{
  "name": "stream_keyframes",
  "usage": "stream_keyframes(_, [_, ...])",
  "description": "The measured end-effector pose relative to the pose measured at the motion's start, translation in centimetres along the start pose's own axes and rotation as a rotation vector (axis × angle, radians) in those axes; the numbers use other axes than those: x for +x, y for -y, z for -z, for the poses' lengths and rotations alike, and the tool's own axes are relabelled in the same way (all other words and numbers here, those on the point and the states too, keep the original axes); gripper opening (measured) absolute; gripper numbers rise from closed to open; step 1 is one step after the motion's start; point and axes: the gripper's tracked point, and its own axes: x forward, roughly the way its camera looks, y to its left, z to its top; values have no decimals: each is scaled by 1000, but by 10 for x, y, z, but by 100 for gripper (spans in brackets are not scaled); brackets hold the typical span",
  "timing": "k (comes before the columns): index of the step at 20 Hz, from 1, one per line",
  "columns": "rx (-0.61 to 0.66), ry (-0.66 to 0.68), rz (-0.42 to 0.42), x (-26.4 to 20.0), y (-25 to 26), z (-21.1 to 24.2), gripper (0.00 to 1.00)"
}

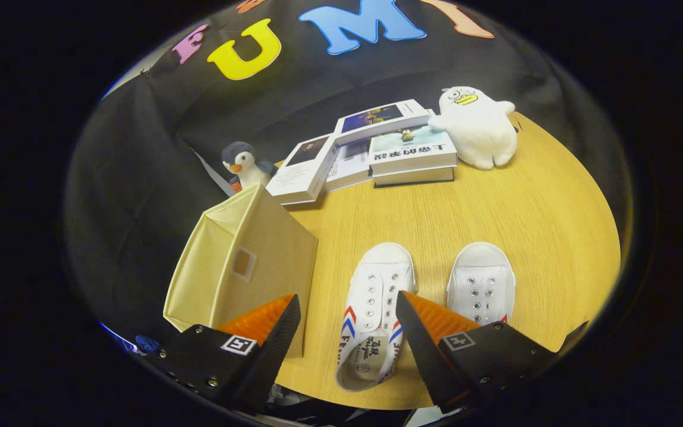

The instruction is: Open the storage box then place both shoes into the box .Put the left shoe in first, then the right shoe, with the right side of both shoes facing outward in a uniform manner.

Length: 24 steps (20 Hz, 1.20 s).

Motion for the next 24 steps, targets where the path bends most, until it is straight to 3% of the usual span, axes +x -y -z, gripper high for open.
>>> stream_keyframes(5, [32,-64,16,17,19,18,98])
stream_keyframes(8, [90,-111,-12,26,20,30,89])
stream_keyframes(13, [161,-154,-19,35,28,42,86])
stream_keyframes(15, [154,-155,27,39,44,44,70])
stream_keyframes(16, [177,-164,14,38,42,46,48])
stream_keyframes(19, [209,-189,12,44,44,53,47])
stream_keyframes(21, [185,-198,56,51,54,59,47])
stream_keyframes(22, [194,-202,62,48,54,62,22])
stream_keyframes(24, [204,-205,48,48,51,60,18])
